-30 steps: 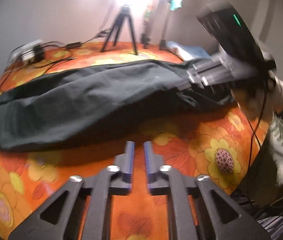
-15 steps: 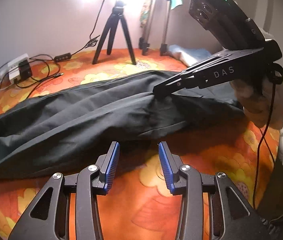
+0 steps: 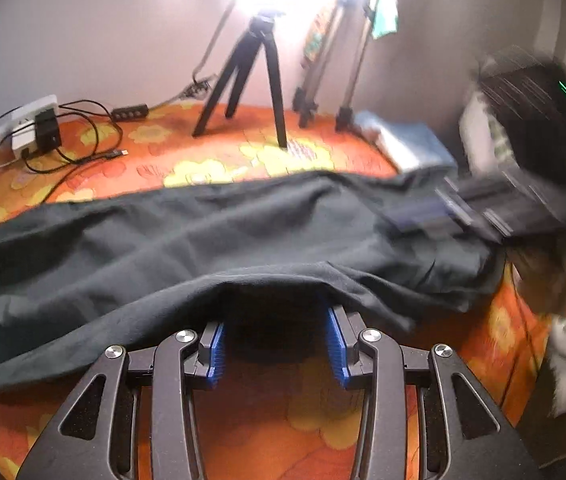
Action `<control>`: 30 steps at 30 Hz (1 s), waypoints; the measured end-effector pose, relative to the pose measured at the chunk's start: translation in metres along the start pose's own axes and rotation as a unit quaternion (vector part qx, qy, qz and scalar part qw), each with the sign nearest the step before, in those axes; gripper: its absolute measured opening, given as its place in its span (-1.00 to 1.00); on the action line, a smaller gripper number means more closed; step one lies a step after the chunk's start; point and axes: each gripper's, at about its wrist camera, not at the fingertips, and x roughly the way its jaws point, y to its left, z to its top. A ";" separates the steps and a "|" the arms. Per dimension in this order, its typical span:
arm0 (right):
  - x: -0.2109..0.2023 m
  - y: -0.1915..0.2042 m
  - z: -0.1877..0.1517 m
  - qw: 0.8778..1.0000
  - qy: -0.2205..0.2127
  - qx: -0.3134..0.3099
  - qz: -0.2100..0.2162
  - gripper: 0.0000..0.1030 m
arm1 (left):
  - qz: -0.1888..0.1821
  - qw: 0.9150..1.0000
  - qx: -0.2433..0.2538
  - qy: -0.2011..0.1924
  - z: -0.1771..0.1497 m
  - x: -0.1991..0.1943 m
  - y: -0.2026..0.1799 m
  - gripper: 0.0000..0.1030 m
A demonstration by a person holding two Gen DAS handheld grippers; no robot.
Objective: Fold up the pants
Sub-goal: 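Drag the held pants edge with the right gripper to smooth the fold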
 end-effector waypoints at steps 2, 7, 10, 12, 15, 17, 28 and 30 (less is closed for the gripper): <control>-0.015 0.017 -0.013 1.000 -0.006 -0.021 0.021 -0.34 | 0.000 1.000 -0.003 -0.004 0.007 0.000 0.002 -0.23; -0.009 0.053 -0.027 0.995 0.006 -0.100 -0.029 0.29 | -0.007 1.000 -0.022 0.001 0.018 0.010 0.008 -0.23; 0.013 0.050 -0.019 0.992 0.031 -0.103 -0.058 -0.62 | -0.006 1.000 -0.023 -0.002 0.023 0.010 0.010 -0.23; 0.021 0.038 -0.011 0.993 0.035 -0.084 -0.070 -0.87 | -0.004 1.000 -0.015 -0.004 0.022 0.007 0.010 -0.23; 0.020 0.012 0.004 0.998 0.020 -0.033 -0.045 -0.93 | -0.007 1.000 -0.005 -0.007 0.018 0.000 0.010 -0.23; 0.018 -0.008 0.014 1.000 0.005 0.007 -0.030 -0.94 | -0.018 1.000 -0.001 0.000 0.012 -0.002 0.008 -0.23; 0.032 -0.041 0.029 0.998 -0.003 0.040 -0.058 -0.97 | -0.025 0.996 0.058 0.055 -0.008 0.038 -0.031 -0.23; 0.030 -0.039 0.026 0.998 -0.002 0.035 -0.057 -0.97 | -0.033 0.995 0.073 0.055 -0.008 0.040 -0.042 -0.23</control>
